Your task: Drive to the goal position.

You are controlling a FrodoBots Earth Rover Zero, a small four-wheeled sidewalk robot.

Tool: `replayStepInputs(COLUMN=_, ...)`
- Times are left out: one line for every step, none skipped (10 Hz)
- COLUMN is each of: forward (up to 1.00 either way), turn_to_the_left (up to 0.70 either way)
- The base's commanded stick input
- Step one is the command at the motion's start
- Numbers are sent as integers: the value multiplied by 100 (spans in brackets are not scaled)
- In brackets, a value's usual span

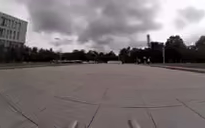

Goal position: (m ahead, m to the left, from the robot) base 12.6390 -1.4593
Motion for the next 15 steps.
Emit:
replayStepInputs(forward=100, turn_to_the_left=0)
replayStepInputs(forward=100, turn_to_the_left=0)
replayStepInputs(forward=100, turn_to_the_left=-2)
replayStepInputs(forward=100, turn_to_the_left=-4)
replayStepInputs(forward=100, turn_to_the_left=-40)
replayStepInputs(forward=100, turn_to_the_left=-29)
replayStepInputs(forward=100, turn_to_the_left=-5)
replayStepInputs(forward=100, turn_to_the_left=0)
replayStepInputs(forward=100, turn_to_the_left=0)
replayStepInputs(forward=100, turn_to_the_left=0)
replayStepInputs(forward=100, turn_to_the_left=0)
replayStepInputs(forward=100, turn_to_the_left=0)
replayStepInputs(forward=100, turn_to_the_left=0)
replayStepInputs(forward=100, turn_to_the_left=0)
replayStepInputs(forward=100, turn_to_the_left=0)
